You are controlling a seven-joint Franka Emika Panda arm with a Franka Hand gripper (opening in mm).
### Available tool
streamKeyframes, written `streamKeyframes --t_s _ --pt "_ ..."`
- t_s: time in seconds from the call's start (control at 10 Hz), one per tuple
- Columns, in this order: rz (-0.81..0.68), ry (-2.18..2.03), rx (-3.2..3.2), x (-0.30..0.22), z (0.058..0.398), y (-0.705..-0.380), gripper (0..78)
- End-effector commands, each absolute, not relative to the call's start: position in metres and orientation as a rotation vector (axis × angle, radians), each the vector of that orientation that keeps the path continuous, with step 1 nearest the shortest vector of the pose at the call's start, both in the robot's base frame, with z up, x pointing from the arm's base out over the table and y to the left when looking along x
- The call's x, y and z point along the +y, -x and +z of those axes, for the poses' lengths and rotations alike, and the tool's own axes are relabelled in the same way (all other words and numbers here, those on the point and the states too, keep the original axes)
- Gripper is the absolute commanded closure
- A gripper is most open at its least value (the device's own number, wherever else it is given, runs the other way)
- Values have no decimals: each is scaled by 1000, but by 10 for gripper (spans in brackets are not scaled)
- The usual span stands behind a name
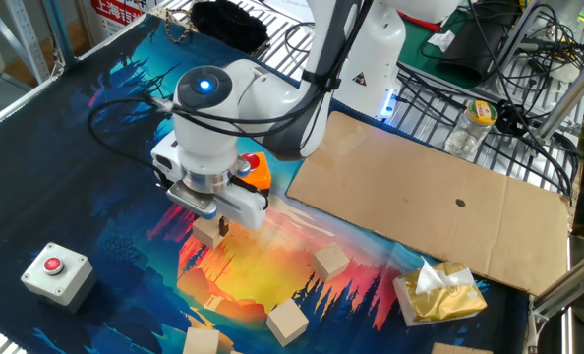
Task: Stack the blocks into a pyramid shape
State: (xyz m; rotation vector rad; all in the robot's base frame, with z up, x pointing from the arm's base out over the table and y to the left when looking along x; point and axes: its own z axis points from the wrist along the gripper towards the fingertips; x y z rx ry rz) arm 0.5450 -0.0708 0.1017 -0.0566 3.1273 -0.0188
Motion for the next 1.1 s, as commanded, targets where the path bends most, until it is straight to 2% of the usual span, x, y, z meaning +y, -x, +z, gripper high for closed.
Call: streamKeyframes --t_s 0.1,1.1 --pt "-21 52 3128 -71 100 -546 764" --pt "-71 23 3141 -71 93 -546 764"
